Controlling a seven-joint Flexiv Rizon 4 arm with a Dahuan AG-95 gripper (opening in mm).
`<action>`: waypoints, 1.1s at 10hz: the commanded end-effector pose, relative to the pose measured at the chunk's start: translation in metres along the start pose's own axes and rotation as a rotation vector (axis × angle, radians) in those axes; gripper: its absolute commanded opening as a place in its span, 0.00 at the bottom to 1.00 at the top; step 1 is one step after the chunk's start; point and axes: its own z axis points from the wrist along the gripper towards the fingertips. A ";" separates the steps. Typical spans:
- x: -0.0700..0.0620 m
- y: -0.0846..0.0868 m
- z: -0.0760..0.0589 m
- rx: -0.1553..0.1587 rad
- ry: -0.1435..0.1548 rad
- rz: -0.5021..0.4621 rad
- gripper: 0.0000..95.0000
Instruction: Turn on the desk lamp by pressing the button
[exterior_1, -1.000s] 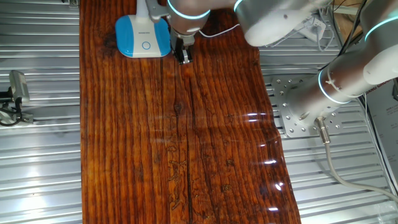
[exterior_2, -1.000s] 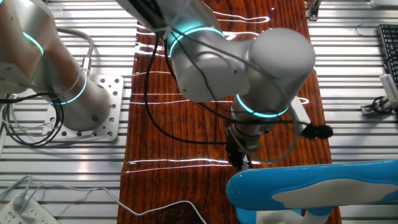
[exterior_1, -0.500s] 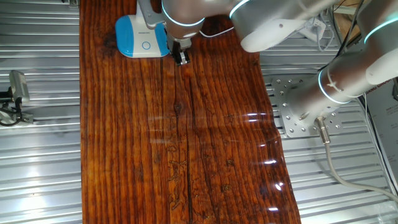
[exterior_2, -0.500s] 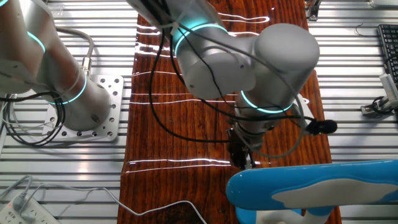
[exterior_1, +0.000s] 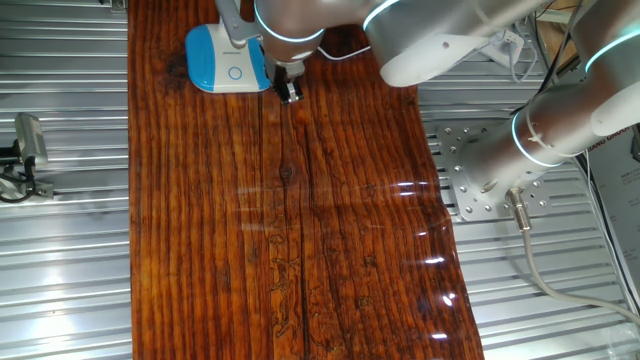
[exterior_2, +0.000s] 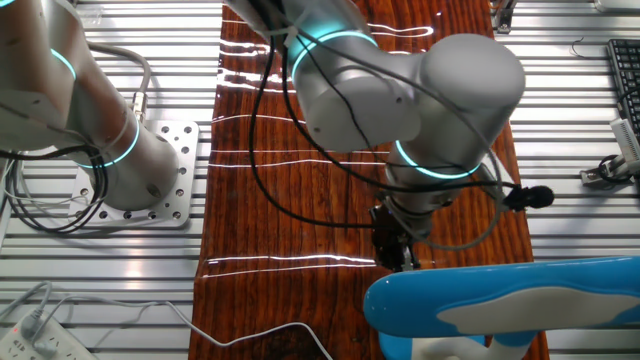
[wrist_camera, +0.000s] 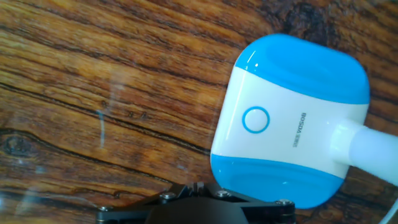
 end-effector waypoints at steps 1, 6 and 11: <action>-0.005 -0.002 -0.001 0.010 0.012 -0.025 0.00; -0.016 -0.006 -0.001 0.018 0.012 -0.062 0.00; -0.032 -0.011 -0.008 0.039 0.021 -0.140 0.00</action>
